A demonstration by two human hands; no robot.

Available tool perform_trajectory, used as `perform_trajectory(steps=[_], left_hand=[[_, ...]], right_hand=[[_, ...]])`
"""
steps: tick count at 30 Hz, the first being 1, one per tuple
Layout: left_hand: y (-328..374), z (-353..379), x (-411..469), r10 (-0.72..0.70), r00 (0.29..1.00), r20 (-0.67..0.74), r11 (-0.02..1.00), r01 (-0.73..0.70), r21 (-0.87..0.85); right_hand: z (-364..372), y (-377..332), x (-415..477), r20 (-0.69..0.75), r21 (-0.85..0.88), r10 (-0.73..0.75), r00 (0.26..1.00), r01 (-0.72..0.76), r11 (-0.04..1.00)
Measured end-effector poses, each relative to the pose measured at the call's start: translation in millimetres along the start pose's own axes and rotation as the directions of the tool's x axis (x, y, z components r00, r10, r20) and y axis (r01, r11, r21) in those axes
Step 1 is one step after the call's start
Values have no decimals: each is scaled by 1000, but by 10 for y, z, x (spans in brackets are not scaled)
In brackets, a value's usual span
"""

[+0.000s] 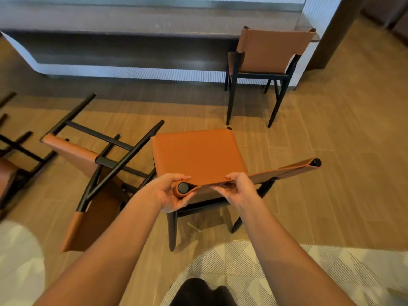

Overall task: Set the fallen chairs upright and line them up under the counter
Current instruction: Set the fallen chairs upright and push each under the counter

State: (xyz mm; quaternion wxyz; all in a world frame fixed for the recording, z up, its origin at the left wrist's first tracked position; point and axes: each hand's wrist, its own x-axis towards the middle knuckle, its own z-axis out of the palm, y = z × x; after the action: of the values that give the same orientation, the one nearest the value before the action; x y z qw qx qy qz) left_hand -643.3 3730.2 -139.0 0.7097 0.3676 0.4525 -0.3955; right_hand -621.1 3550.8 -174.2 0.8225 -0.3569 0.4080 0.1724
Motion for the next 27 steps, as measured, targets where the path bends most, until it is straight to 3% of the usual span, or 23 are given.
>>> perform_trajectory(steps=[12,27], left_hand=[[-396,-730,212,-2,994,-106,998,-5,-66],[-643,-980,246,17,970,-242,985,-58,-163]], right_hand=[[49,630,-56,97,-89,42,994,-33,995],[-108,940,-80,218,-161,111,970,-76,984]])
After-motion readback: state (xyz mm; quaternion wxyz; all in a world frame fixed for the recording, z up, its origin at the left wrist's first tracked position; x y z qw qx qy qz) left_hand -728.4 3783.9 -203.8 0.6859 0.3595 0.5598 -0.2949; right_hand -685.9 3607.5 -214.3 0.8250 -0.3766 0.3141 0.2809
